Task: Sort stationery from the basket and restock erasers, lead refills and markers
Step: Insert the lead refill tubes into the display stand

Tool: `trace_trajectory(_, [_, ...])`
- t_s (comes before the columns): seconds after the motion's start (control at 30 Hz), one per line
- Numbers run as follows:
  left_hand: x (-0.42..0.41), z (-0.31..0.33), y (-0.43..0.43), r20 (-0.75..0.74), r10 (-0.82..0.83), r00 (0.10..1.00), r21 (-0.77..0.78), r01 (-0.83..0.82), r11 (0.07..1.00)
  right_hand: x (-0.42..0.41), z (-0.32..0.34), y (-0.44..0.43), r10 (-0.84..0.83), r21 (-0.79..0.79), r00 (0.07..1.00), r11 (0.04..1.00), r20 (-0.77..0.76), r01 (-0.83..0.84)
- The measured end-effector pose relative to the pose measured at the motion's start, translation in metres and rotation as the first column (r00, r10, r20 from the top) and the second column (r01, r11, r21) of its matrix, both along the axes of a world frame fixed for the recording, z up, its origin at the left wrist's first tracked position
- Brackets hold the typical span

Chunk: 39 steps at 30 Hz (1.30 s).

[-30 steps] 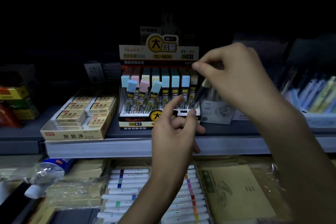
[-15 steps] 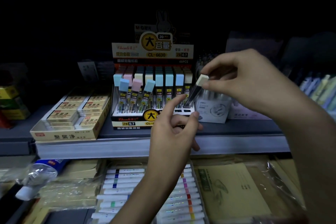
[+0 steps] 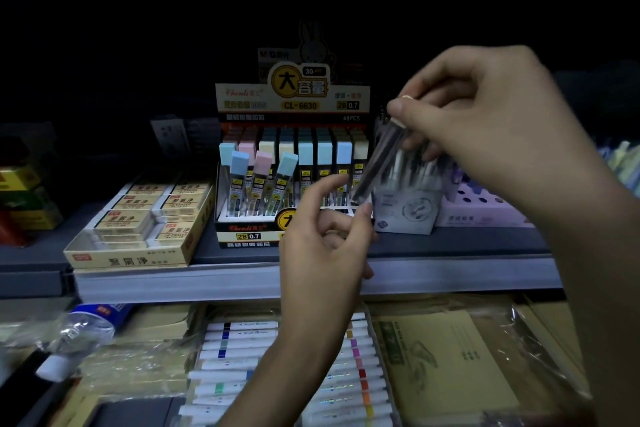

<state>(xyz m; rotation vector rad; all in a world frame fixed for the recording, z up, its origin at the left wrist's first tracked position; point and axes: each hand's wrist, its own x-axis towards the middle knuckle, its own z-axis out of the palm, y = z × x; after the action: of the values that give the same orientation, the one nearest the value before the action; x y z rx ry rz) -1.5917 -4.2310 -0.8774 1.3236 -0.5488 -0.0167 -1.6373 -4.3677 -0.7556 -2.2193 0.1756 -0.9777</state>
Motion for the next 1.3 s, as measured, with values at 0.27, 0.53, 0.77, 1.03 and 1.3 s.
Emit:
trace_trajectory(0.27, [0.001, -0.003, -0.001, 0.070, 0.033, 0.997, 0.051, -0.037, 0.998, -0.006, -0.003, 0.005, 0.068, 0.078, 0.998, 0.995, -0.003, -0.068])
trace_trajectory(0.53, [0.005, -0.006, -0.004, 0.029, -0.006, 1.000, 0.094, 0.003, 0.996, -0.001, -0.008, 0.001, 0.018, 0.069, 0.999, 0.997, 0.026, -0.020])
trace_trajectory(0.77, [0.009, -0.007, -0.002, 0.021, -0.019, 1.000, 0.123, 0.016, 0.992, 0.006, -0.020, -0.002, -0.093, 0.054, 0.995, 0.994, 0.028, 0.092])
trace_trajectory(1.03, [0.005, -0.008, -0.010, -0.045, -0.070, 0.997, 0.122, 0.075, 0.990, 0.012, -0.025, -0.001, -0.158, 0.038, 0.987, 0.987, 0.002, 0.157])
trace_trajectory(1.3, [0.003, -0.010, -0.013, -0.058, -0.072, 0.996, 0.136, 0.079, 0.988, 0.013, -0.023, 0.002, -0.195, -0.065, 0.980, 0.979, -0.034, 0.193])
